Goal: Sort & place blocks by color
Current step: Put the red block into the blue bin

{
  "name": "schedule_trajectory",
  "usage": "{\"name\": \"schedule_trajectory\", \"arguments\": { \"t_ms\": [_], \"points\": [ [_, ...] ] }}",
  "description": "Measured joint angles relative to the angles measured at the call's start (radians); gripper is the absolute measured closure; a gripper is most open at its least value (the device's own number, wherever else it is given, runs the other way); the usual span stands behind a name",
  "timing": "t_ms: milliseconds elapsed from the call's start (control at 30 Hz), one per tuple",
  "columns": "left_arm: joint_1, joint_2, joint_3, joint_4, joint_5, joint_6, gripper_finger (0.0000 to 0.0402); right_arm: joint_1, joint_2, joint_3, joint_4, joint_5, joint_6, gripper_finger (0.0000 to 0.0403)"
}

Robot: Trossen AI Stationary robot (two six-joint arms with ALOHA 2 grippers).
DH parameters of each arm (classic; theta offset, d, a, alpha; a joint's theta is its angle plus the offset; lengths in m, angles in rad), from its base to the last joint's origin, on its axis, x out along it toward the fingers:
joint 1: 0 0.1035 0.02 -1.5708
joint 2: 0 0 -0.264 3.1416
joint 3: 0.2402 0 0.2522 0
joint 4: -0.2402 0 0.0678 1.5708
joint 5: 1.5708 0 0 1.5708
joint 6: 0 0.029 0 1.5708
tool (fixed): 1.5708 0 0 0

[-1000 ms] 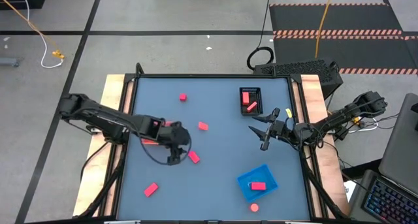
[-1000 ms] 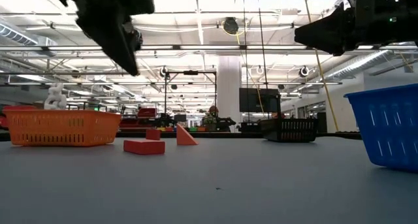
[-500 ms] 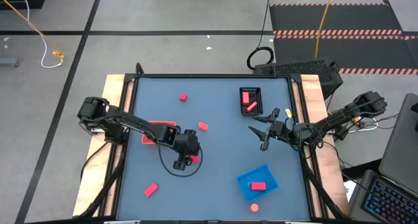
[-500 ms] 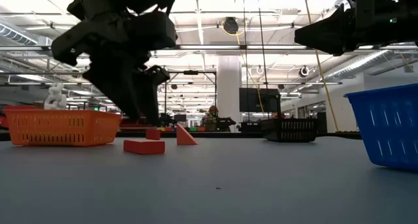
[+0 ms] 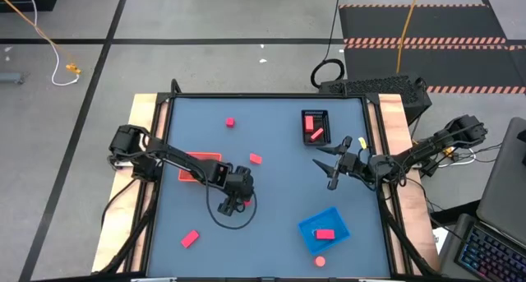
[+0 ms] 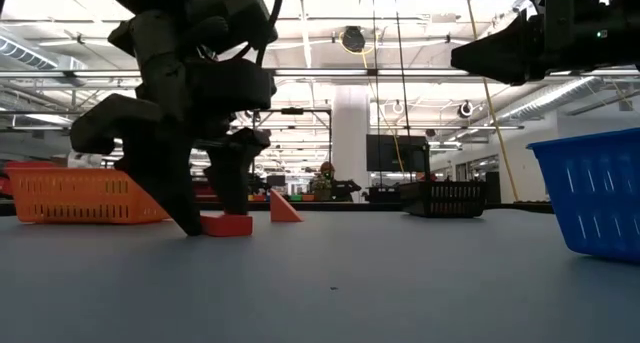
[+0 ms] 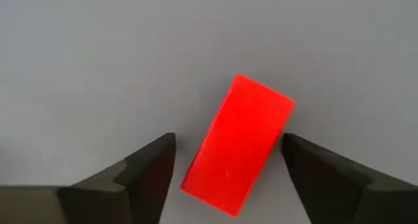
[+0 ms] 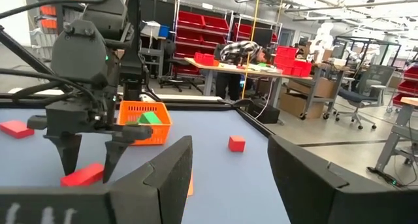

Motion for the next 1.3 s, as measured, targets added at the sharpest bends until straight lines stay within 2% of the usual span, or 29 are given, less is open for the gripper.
{"name": "schedule_trajectory", "arguments": {
  "t_ms": [133, 267, 467, 667, 767, 1033, 1100, 1233, 1300],
  "points": [
    [-0.002, 0.002, 0.011, -0.015, 0.006, -0.014, 0.0185, 0.0, 0.0, 0.0, 0.001, 0.0, 0.0, 0.0206],
    [-0.005, 0.007, 0.04, -0.022, -0.011, -0.02, 0.0272, 0.0, 0.0, 0.0, 0.001, 0.0, 0.0, 0.0206],
    [0.001, 0.007, 0.091, -0.04, -0.004, -0.084, 0.0277, 0.0, 0.0, 0.0, 0.001, 0.0, 0.0, 0.0206],
    [0.011, 0.006, 0.222, -0.153, -0.019, -0.146, 0.0277, 0.0, 0.0, 0.0, 0.002, 0.001, 0.0, 0.0206],
    [0.006, 0.005, 0.291, -0.173, -0.06, -0.155, 0.0277, 0.0, 0.0, 0.0, 0.002, 0.001, 0.006, 0.0206],
    [0.013, 0.005, 0.367, -0.074, -0.248, -0.144, 0.0277, 0.0, 0.0, 0.0, 0.0, -0.001, 0.08, 0.0206],
    [0.014, 0.005, 0.369, -0.062, -0.335, -0.112, 0.0277, -0.005, 0.0, 0.0, 0.002, 0.001, 0.197, 0.0206],
    [0.007, 0.005, 0.369, -0.059, -0.57, 0.016, 0.0275, -0.042, 0.003, 0.0, -0.008, -0.02, 0.605, 0.0206],
    [0.005, 0.005, 0.369, -0.038, -0.693, 0.082, 0.0271, -0.052, 0.016, 0.0, -0.032, -0.069, 0.679, 0.0206]
  ]
}}
